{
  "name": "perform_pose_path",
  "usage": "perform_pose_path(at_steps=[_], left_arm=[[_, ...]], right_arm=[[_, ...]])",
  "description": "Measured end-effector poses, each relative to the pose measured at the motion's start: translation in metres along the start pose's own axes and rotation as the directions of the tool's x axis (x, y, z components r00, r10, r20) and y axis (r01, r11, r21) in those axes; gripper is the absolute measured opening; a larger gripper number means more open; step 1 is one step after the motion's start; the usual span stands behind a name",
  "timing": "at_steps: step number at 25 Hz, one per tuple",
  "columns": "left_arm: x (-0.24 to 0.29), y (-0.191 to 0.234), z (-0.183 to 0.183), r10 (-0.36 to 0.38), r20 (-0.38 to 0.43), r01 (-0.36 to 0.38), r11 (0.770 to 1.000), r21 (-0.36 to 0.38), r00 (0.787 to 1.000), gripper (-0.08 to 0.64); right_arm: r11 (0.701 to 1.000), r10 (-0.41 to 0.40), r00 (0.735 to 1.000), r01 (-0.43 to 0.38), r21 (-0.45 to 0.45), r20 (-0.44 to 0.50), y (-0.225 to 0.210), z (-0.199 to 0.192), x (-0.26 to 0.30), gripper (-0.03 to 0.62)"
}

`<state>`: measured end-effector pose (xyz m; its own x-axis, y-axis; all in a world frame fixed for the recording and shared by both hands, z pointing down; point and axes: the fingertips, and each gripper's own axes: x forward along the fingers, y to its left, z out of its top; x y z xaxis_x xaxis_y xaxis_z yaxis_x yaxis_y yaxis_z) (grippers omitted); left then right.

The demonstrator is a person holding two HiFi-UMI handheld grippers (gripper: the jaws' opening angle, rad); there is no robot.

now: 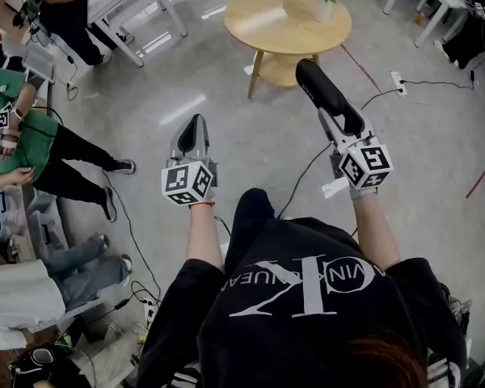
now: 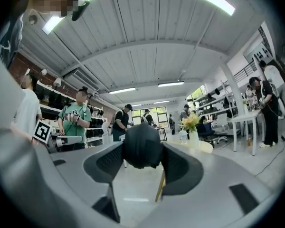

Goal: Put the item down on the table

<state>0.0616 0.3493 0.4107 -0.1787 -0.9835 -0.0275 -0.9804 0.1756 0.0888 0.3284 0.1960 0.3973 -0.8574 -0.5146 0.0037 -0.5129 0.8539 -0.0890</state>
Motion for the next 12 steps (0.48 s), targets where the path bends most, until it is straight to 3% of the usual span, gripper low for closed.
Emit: perform_pose_path(at_steps=[5, 12], left_arm=[[0.008, -0.010, -0.005, -0.023, -0.010, 0.023, 1.000, -0.012, 1.000, 0.012], [0.056, 0.008, -0.022, -0.053, -0.033, 0.052, 0.998, -0.032, 0.998, 0.012]], right_arm=[[1.000, -0.014, 1.000, 0.014, 0.014, 0.004, -0.009, -0.002, 0.000, 0.253], [0.996, -0.069, 0.997, 0.068, 0.062, 0.015, -0.038, -0.009, 0.032, 0.253]])
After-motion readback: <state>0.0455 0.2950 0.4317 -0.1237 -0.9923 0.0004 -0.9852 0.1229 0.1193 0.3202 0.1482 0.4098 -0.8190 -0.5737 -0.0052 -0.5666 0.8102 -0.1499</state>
